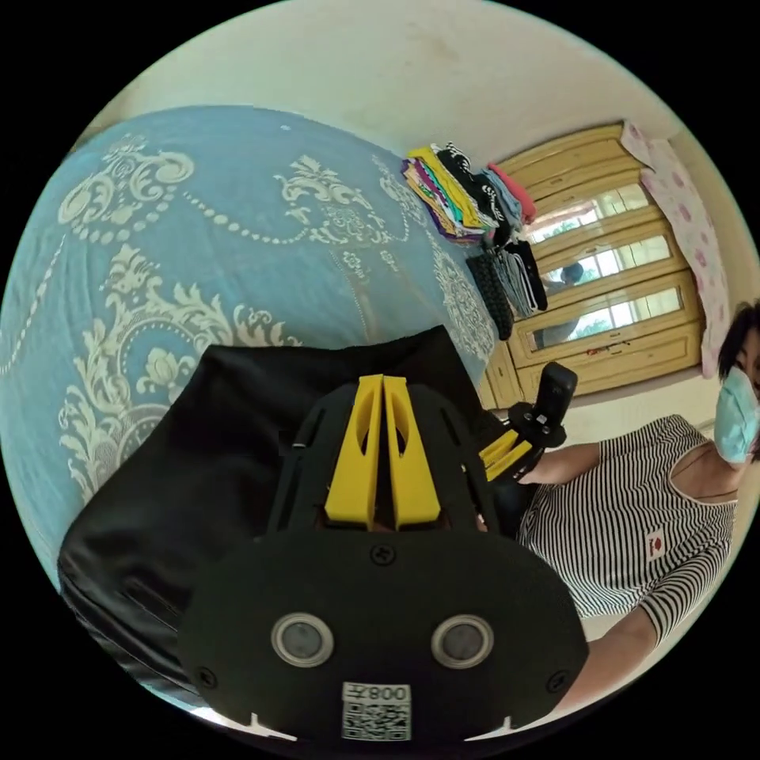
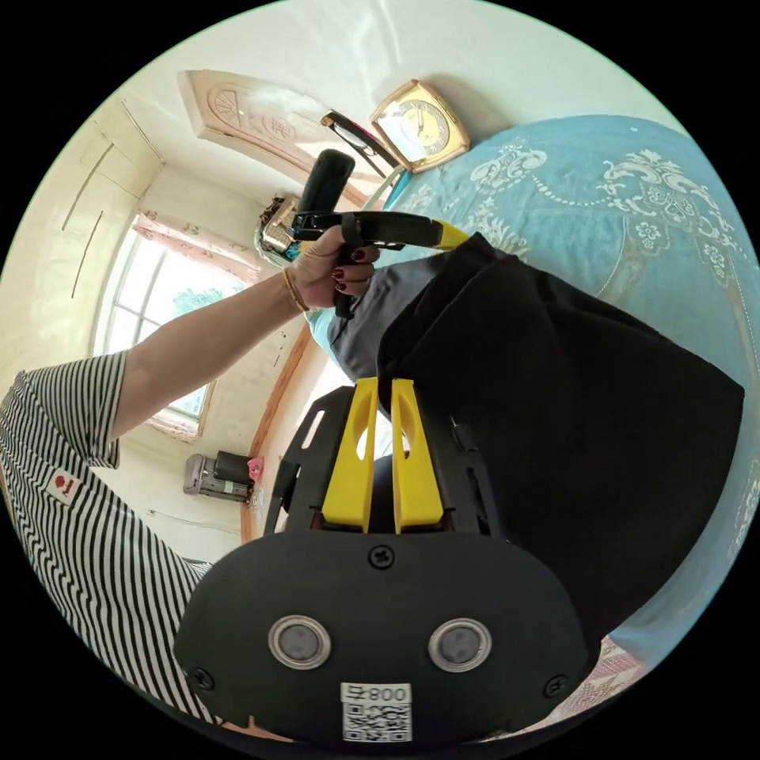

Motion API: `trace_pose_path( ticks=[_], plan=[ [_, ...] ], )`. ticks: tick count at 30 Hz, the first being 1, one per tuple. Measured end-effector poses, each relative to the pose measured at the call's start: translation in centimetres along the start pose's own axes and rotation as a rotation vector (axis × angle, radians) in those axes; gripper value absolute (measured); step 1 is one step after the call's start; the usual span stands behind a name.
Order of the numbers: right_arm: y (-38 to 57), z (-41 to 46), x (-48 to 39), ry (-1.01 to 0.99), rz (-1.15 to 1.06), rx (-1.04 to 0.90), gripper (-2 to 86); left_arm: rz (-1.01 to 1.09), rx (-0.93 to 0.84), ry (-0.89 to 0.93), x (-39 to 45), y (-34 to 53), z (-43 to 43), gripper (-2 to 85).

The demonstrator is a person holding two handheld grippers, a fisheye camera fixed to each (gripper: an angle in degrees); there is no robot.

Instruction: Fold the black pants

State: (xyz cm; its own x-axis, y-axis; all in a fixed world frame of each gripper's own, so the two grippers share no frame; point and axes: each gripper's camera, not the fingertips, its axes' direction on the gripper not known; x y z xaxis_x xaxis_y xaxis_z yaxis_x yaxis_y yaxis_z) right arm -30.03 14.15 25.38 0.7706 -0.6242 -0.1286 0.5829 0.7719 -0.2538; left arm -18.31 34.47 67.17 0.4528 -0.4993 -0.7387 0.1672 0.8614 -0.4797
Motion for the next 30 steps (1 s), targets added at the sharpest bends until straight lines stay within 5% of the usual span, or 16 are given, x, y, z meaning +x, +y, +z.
trace_pose_path(
  ticks=[12, 17, 25, 30],
  plan=[
    [-5.8, 5.3, 0.1, -0.066, 0.003, -0.126, 6.9, -0.055, -0.026, -0.127, -3.2, 14.4, 5.6, 5.9],
    [-6.2, 3.0, -1.3, -0.030, -0.024, -0.084, 7.1, -0.074, -0.096, -0.196, -4.6, 16.9, 8.4, 4.8],
    [-7.9, -2.4, -0.3, 0.048, 0.005, 0.068, 6.8, -0.107, 0.069, -0.212, -5.5, 24.6, 4.6, 2.5],
    [-11.9, -0.5, 0.4, 0.126, -0.025, 0.007, 6.5, -0.221, 0.008, -0.172, -8.8, 27.9, 6.2, 3.1]
  ],
)
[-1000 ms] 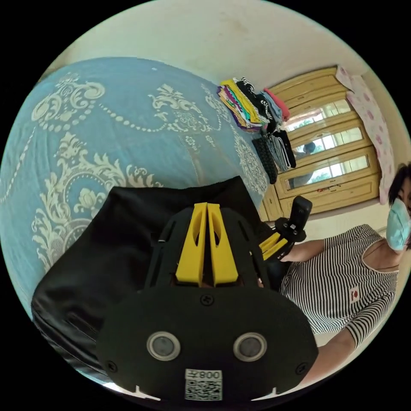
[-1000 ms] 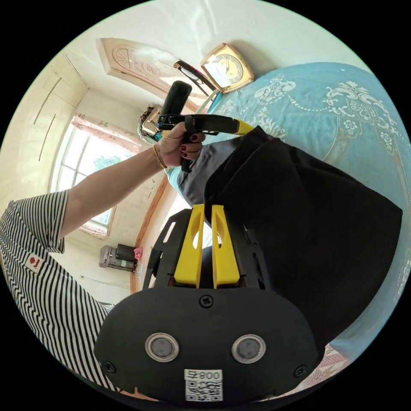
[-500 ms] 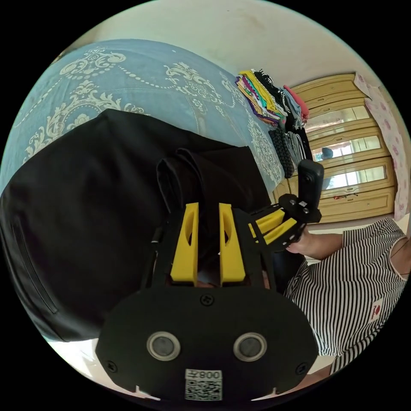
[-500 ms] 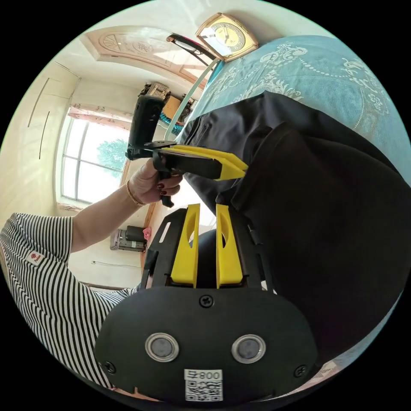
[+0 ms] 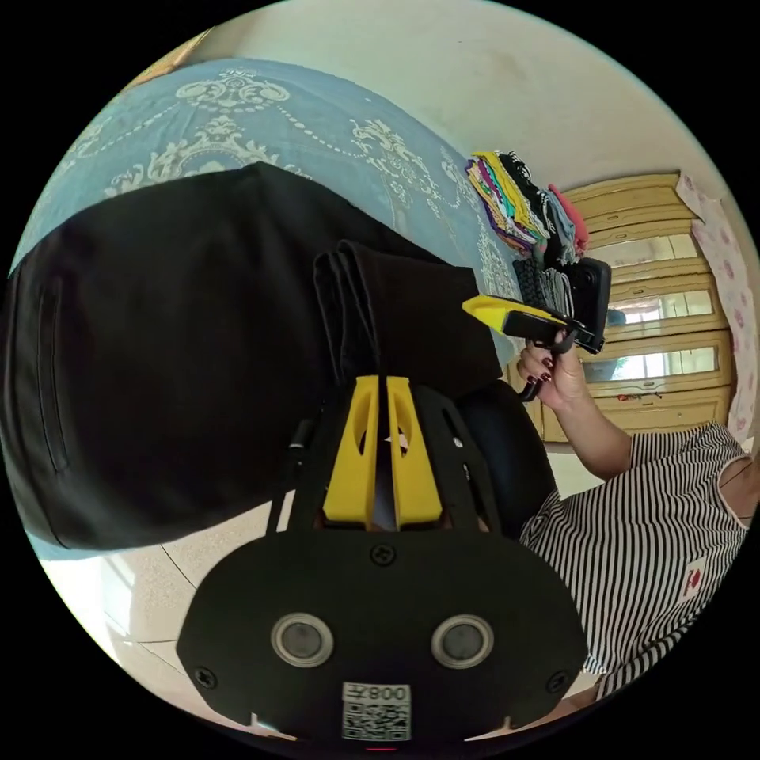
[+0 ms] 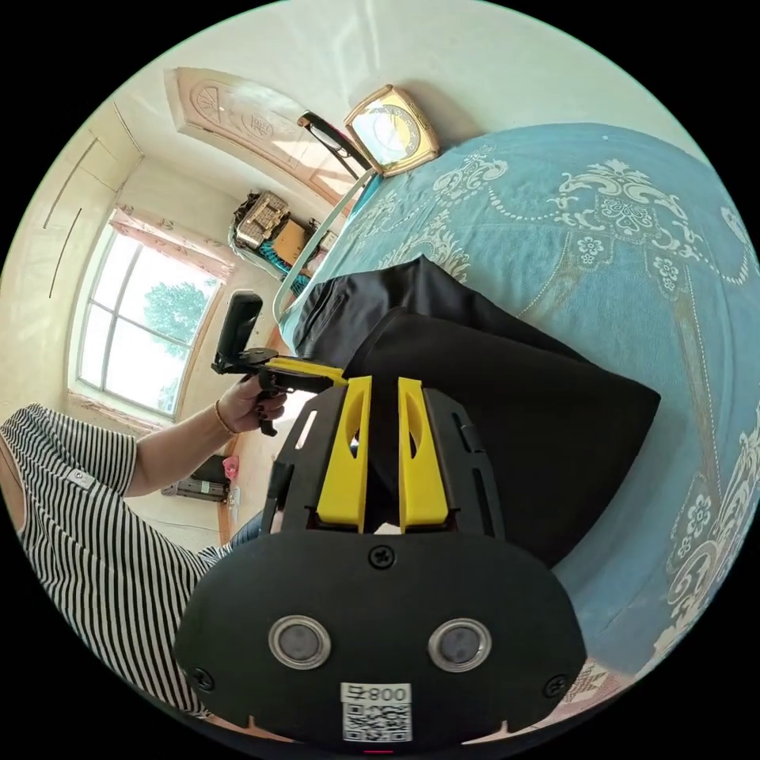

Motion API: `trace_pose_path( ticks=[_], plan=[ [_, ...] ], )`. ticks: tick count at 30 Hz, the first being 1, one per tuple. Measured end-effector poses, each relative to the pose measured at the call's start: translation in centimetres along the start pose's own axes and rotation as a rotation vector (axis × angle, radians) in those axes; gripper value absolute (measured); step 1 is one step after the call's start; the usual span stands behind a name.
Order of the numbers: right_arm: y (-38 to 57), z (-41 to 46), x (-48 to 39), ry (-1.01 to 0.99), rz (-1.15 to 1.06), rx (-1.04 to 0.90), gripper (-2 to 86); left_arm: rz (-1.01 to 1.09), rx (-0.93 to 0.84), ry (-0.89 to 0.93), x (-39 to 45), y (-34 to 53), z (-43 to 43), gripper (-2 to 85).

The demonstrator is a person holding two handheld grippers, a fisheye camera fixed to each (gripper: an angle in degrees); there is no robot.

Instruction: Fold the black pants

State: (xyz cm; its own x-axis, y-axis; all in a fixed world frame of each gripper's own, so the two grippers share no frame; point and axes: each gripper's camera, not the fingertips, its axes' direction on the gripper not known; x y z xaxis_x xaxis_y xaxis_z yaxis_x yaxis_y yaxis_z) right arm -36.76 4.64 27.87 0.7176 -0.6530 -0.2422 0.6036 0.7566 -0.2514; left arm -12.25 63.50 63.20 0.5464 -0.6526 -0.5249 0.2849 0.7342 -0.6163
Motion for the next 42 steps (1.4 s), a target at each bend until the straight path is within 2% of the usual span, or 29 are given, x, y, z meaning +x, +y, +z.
trace_pose_path(
  ticks=[6, 12, 15, 20, 24, 28, 31, 35, 38, 42],
  plan=[
    [-2.9, 5.5, 1.4, 0.156, 0.020, -0.205, 4.6, -0.037, 0.086, -0.116, 0.2, 2.2, -2.2, 6.7],
    [-3.0, 5.0, 2.1, 0.099, 0.038, -0.170, 2.9, -0.090, 0.055, -0.113, -0.9, 0.3, -0.9, 9.6],
    [-2.8, 4.3, 2.0, 0.095, 0.037, -0.170, 3.0, -0.071, 0.018, -0.184, 0.1, 0.0, -1.1, 7.4],
    [-1.4, 1.6, 2.1, 0.095, 0.050, -0.117, 2.8, -0.034, 0.011, -0.181, 2.1, 0.3, -2.6, 4.2],
    [-0.3, -2.4, 3.6, 0.186, 0.089, -0.033, 2.2, 0.020, 0.059, -0.210, 5.0, -0.1, -4.4, 2.9],
    [0.0, -4.7, 7.9, 0.271, 0.209, 0.013, 1.0, -0.003, -0.002, -0.271, 5.7, -0.5, -3.8, 2.4],
    [0.4, -4.7, 10.4, 0.143, 0.278, -0.004, 0.4, -0.038, 0.040, -0.260, 7.0, 0.0, -5.7, 1.9],
    [1.3, -6.3, 8.9, 0.212, 0.227, 0.017, 0.2, -0.011, 0.094, -0.236, 10.2, 1.3, -8.0, 1.5],
    [3.2, -8.3, 7.2, 0.162, 0.167, 0.031, 0.1, 0.113, 0.083, -0.174, 14.8, 2.2, -8.2, 1.0],
    [7.3, -7.7, 4.8, 0.145, 0.094, -0.123, 0.1, 0.194, -0.065, -0.348, 19.4, 1.8, -5.4, 0.3]
  ],
)
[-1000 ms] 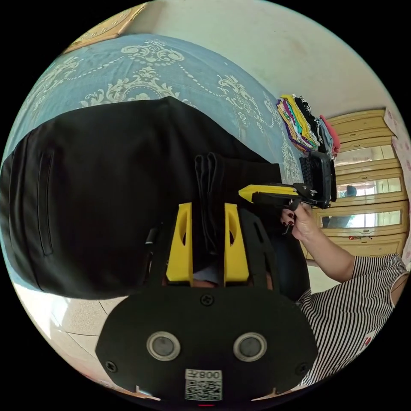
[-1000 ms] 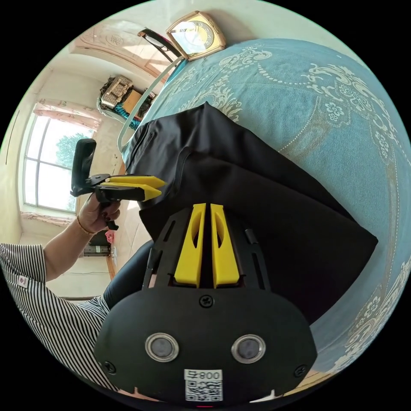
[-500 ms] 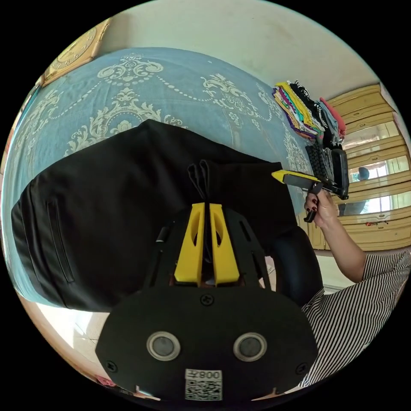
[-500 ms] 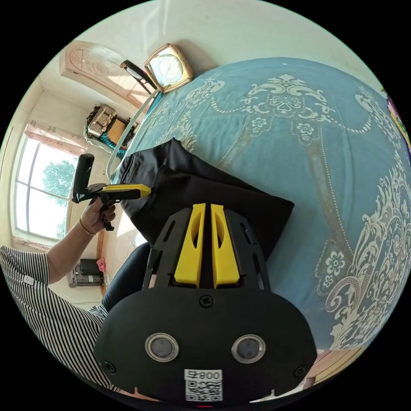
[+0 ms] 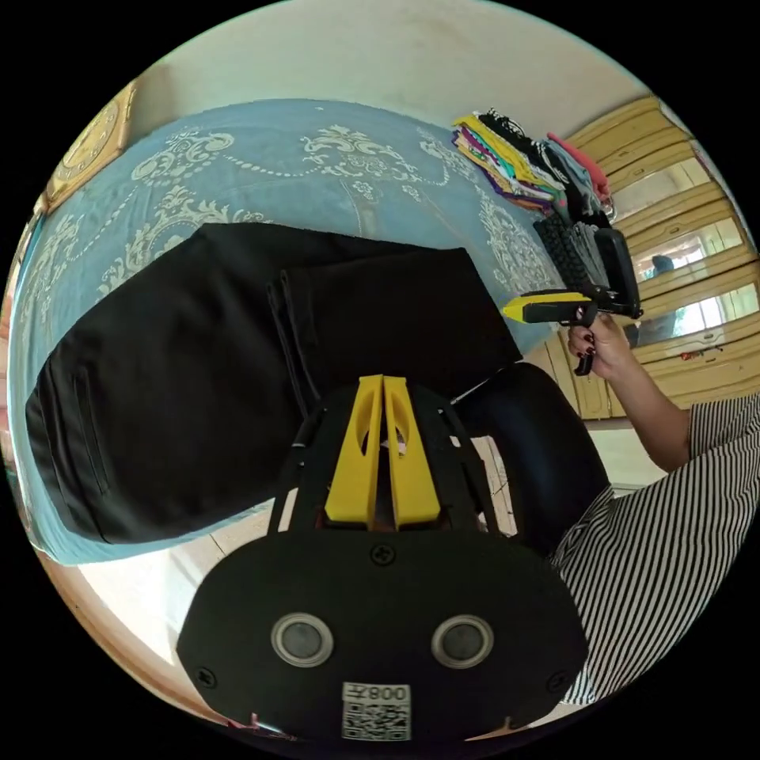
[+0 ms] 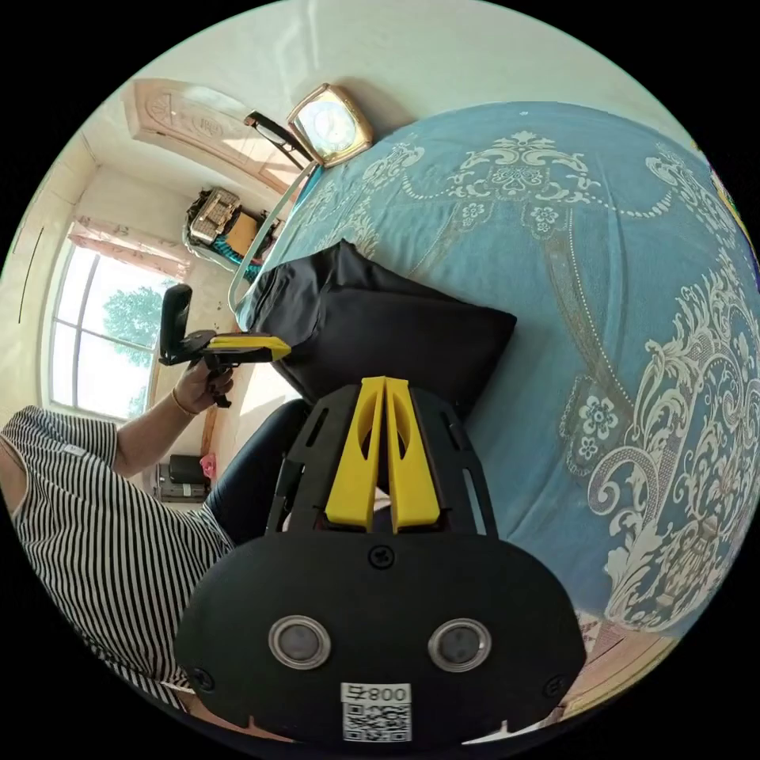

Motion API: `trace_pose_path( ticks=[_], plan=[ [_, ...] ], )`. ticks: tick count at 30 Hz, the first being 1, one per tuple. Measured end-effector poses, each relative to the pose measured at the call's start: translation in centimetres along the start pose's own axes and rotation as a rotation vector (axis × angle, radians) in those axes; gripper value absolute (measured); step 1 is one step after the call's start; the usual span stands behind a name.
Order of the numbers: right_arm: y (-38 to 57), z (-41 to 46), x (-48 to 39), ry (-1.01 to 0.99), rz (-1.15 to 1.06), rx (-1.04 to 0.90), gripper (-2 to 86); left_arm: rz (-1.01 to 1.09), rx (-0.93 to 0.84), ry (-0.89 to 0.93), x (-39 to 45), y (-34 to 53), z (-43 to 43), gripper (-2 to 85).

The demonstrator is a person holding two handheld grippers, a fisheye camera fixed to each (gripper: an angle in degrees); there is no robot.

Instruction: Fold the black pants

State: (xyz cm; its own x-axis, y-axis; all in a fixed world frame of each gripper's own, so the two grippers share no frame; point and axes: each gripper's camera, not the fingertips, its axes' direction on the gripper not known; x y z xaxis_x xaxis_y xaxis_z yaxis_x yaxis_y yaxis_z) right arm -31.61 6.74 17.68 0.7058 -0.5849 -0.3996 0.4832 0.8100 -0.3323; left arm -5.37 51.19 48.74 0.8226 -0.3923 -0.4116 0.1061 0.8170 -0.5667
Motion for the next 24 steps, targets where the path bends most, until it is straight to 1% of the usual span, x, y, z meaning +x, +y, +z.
trace_pose_path(
  ticks=[1, 2, 6, 9, 11, 14, 15, 16, 18, 22, 24],
  plan=[
    [1.0, 1.3, -0.1, 0.036, 0.001, -0.071, 0.1, -0.001, -0.028, -0.005, 0.6, -0.4, 0.4, 0.3],
    [1.4, 1.9, -0.1, 0.053, 0.003, -0.096, 0.1, -0.008, -0.033, 0.001, 0.7, -0.6, 0.4, 0.2],
    [2.1, 1.9, 0.1, 0.046, 0.035, -0.074, 0.1, -0.024, 0.004, 0.014, 2.6, -1.7, -3.4, 0.1],
    [2.5, 0.3, -0.9, 0.077, 0.001, -0.012, 0.1, 0.032, 0.056, 0.049, 5.7, -2.9, -6.3, 0.1],
    [2.3, -0.5, -0.8, 0.116, 0.003, 0.023, 0.1, 0.085, 0.056, 0.053, 8.0, -4.2, -7.1, 0.1],
    [0.9, -1.3, 0.3, 0.182, 0.023, 0.078, 0.1, 0.168, -0.032, -0.030, 11.6, -6.4, -6.3, 0.1],
    [0.2, -1.0, 0.8, 0.241, 0.025, 0.077, 0.1, 0.186, -0.095, -0.075, 12.6, -6.9, -5.5, 0.1],
    [-0.4, 0.1, 1.4, 0.298, 0.030, 0.021, 0.1, 0.195, -0.058, -0.091, 13.4, -6.9, -6.3, 0.1],
    [-0.8, 2.2, 1.8, 0.349, 0.014, -0.082, 0.2, 0.211, -0.054, -0.107, 14.4, -7.1, -7.3, 0.1],
    [1.0, 3.2, 0.3, 0.480, -0.107, -0.020, 0.2, 0.177, -0.017, -0.062, 15.5, -7.6, -9.9, 0.1],
    [1.5, 3.0, 0.7, 0.468, -0.099, -0.015, 0.2, 0.156, -0.028, -0.018, 15.6, -8.2, -11.1, 0.1]
  ],
)
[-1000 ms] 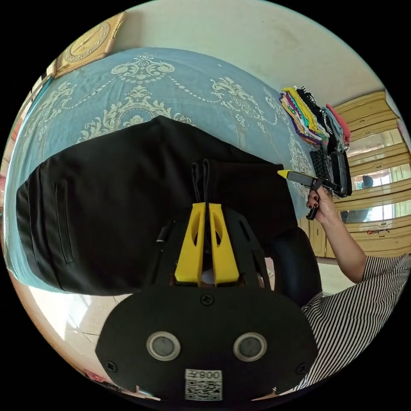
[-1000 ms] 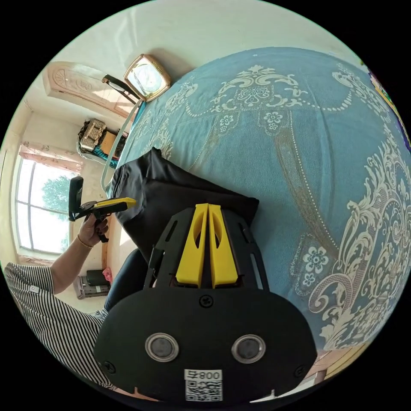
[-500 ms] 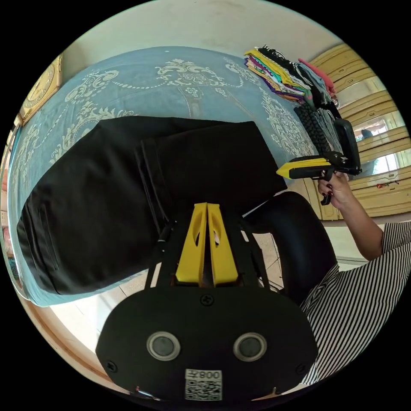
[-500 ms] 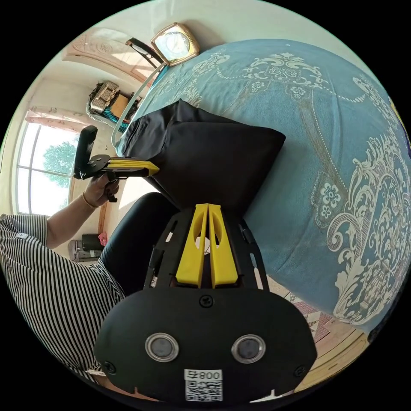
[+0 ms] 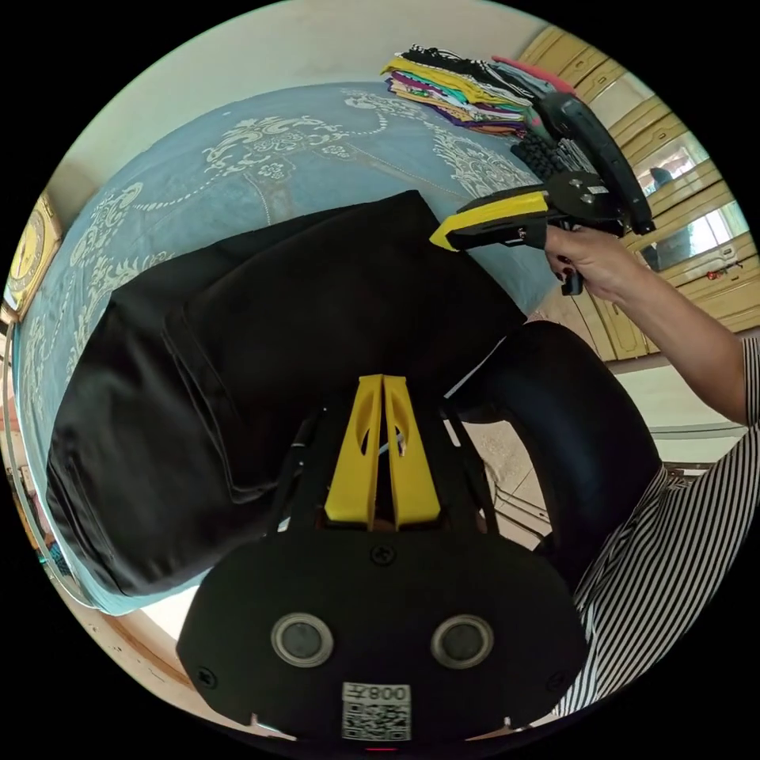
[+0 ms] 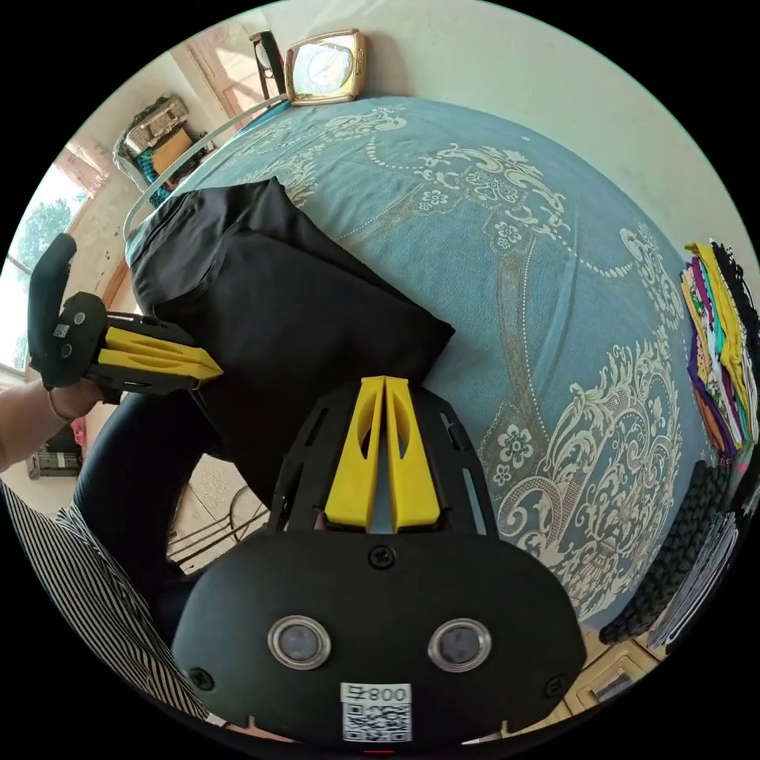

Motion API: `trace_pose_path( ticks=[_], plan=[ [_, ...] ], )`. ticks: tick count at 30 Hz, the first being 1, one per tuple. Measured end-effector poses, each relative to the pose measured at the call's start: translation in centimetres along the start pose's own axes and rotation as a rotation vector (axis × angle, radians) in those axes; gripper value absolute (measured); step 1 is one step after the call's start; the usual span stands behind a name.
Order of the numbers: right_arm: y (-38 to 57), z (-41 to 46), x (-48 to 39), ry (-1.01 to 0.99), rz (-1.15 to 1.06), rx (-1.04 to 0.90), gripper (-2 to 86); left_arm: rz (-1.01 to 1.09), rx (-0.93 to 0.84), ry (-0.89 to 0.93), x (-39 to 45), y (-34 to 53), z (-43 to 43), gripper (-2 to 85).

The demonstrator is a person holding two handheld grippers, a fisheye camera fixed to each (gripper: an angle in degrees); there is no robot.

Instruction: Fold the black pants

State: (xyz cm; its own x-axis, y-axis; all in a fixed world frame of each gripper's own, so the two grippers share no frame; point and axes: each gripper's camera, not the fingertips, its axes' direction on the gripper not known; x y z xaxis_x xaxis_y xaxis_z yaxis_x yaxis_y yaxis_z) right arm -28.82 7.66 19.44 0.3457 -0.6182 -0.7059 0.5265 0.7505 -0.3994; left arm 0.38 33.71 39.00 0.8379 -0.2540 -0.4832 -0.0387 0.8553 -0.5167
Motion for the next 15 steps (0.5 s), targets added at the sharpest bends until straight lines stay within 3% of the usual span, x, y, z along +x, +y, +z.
trace_pose_path(
  ticks=[2, 6, 10, 15],
  plan=[
    [-0.1, -0.4, 1.1, -0.066, 0.042, -0.029, 0.2, -0.017, -0.002, 0.028, 0.3, -0.6, -1.7, 0.1],
    [-0.2, -2.4, 3.7, -0.131, 0.111, 0.128, 0.1, 0.034, 0.066, 0.009, 3.5, -2.0, -6.0, 0.1],
    [-1.6, 1.5, 6.4, -0.166, 0.147, 0.023, 0.1, 0.052, -0.026, -0.029, 5.9, -3.6, -6.0, 0.1],
    [0.5, -0.1, 8.4, -0.238, 0.142, 0.055, 0.1, 0.069, 0.048, 0.011, 8.9, -4.0, -10.7, 0.2]
  ],
)
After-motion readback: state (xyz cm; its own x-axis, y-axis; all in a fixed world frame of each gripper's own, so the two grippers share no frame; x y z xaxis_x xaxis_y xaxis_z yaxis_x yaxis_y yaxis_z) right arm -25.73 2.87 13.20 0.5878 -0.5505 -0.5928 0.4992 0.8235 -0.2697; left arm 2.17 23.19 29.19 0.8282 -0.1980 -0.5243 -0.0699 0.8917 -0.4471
